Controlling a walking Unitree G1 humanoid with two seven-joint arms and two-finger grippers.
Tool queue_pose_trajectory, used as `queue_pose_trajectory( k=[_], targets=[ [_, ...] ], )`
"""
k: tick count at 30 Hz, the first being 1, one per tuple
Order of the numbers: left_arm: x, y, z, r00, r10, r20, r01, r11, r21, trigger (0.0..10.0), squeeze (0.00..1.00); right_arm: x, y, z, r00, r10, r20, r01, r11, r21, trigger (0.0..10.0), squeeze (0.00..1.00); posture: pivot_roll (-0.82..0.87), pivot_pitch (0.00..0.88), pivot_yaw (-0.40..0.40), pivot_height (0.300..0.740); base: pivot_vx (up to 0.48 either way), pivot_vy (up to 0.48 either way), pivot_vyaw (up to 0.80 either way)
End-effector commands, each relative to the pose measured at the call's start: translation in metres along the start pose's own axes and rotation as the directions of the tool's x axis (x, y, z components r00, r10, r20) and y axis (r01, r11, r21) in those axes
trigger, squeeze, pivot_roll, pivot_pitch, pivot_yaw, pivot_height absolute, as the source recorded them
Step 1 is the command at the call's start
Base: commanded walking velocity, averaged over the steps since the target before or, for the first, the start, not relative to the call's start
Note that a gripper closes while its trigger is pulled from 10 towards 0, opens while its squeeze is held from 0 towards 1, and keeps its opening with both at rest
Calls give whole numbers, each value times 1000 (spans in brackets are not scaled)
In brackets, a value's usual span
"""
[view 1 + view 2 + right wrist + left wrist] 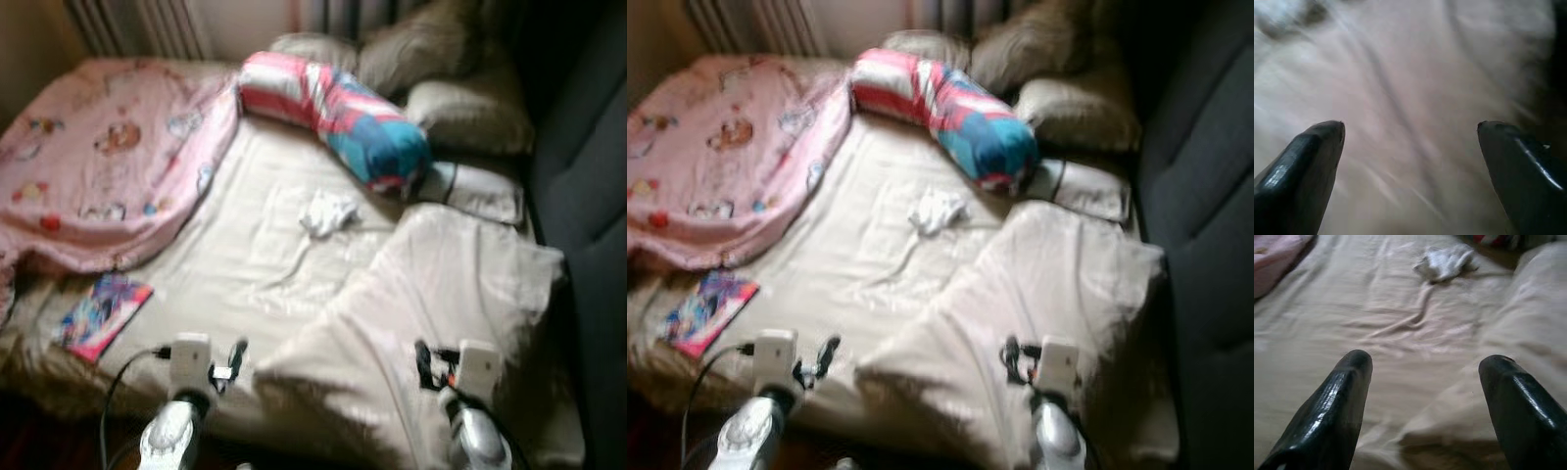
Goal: Clean up the room
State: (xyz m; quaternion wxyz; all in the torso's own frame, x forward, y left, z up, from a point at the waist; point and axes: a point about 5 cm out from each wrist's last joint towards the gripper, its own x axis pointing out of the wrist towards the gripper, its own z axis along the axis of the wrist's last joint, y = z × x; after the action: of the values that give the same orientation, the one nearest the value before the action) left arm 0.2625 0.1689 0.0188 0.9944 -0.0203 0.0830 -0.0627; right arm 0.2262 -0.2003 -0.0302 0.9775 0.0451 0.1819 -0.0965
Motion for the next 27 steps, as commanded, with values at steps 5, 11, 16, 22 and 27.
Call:
queue_pose_trajectory(
  k=[5,11,16,22,27],
  targets=[
    [-7,11,-8,999,31,-41,-31,999,-11,10000,0,3,9,6,999,18,28,-18,1000,14,10000,0,-101,157,21,740,0,272,0],
    [-7,10,-8,999,30,-42,-31,999,-13,10000,0,3,8,7,999,18,37,-18,1000,12,10000,0,-100,156,20,740,0,372,0],
    [-7,10,-8,999,26,-42,-27,1000,-6,10000,0,4,8,6,999,13,32,-13,1000,15,10000,0,-99,156,21,740,0,291,0],
    [-7,11,-8,999,24,-43,-25,1000,-5,10000,0,3,7,6,1000,2,25,-3,1000,18,10000,0,-98,156,22,740,0,0,0],
    [-7,11,-8,999,23,-45,-23,1000,-3,10000,0,4,3,2,1000,-30,-8,31,999,44,10000,0,-98,157,24,740,0,0,-310]
  ],
)
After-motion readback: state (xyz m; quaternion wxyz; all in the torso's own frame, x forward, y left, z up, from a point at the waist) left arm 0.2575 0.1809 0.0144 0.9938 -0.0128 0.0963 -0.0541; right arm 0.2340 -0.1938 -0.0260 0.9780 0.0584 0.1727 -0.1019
